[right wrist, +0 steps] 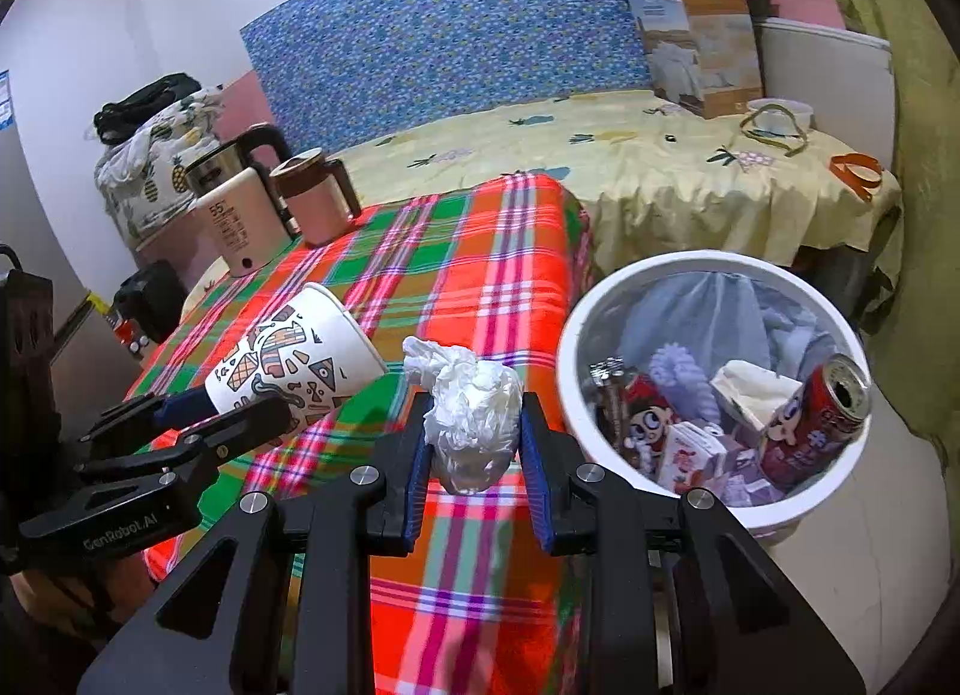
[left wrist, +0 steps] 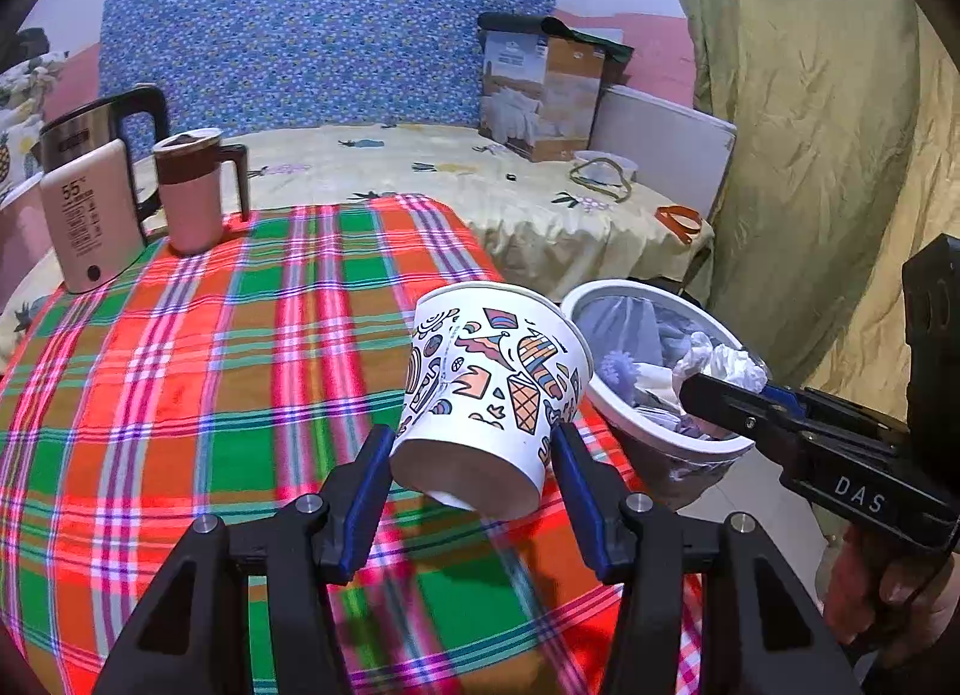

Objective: Collect trash
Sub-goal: 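Carry the paper cup and tissue over the bin and open both grippers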

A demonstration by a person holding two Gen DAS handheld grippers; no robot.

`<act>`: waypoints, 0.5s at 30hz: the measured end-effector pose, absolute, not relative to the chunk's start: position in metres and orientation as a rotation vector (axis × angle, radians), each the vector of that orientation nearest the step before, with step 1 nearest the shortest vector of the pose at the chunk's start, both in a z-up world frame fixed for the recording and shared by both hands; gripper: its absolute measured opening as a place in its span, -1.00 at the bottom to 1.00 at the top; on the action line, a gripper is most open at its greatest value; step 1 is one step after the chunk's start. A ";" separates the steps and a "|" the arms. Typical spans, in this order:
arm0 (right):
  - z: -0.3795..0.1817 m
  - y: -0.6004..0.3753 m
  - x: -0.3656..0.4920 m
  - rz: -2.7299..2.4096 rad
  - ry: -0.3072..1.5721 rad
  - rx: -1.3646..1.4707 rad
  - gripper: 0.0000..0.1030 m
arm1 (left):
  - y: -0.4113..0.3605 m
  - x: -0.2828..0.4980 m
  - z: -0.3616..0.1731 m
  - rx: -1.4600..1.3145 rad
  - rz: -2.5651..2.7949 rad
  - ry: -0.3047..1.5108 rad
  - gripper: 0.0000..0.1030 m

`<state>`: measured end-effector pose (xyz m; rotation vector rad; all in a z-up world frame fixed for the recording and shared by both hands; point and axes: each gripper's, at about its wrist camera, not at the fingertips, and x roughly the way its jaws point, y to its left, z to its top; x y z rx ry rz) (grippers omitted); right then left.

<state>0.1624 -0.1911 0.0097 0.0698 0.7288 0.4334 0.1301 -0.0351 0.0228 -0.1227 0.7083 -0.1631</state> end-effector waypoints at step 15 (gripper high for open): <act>0.006 -0.238 0.172 0.300 0.731 0.110 -0.42 | -0.093 0.169 0.020 -0.075 -0.285 0.732 0.04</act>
